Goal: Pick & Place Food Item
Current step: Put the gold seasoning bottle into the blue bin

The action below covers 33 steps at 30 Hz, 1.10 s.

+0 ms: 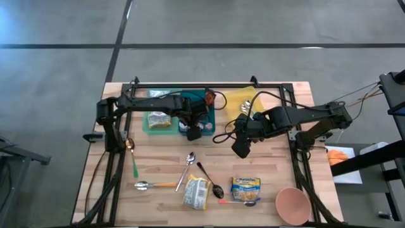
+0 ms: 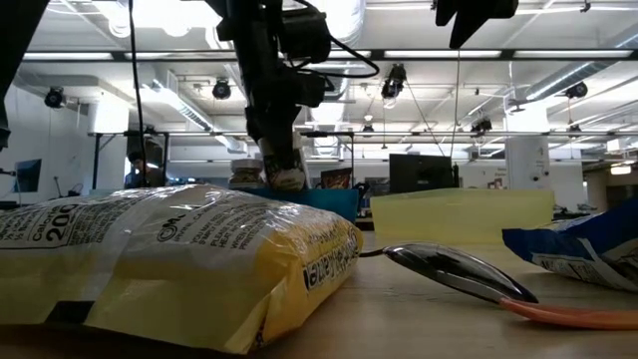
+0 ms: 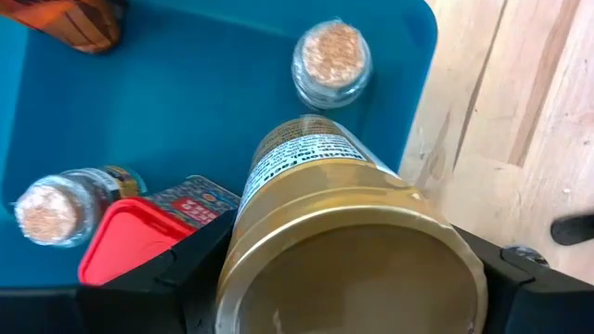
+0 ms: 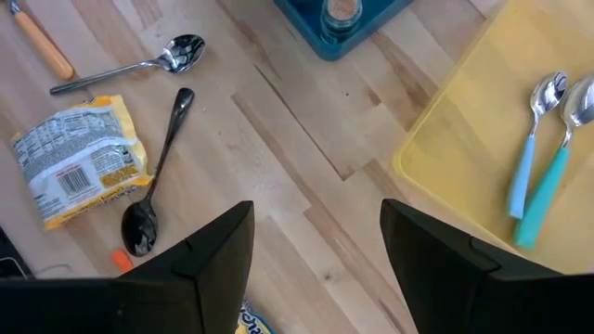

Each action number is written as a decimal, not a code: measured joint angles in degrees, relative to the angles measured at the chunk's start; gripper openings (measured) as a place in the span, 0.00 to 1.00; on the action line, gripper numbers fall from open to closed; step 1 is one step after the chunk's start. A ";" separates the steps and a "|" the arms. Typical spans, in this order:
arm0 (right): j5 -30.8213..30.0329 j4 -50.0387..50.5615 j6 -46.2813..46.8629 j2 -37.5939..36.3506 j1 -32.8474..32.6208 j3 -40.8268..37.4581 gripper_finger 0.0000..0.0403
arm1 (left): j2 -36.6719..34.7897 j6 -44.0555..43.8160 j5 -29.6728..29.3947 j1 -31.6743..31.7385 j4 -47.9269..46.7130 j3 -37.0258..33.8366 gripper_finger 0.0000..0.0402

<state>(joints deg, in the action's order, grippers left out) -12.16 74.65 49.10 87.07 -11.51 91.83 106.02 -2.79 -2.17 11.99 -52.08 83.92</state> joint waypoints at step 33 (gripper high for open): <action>-1.46 -0.17 -2.22 0.00 0.02 0.00 0.57 | 7.10 6.88 1.96 0.30 -3.44 4.98 0.70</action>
<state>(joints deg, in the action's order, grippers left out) -13.63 74.48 46.88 87.07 -11.49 91.83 113.12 4.10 -0.21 12.29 -55.52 88.90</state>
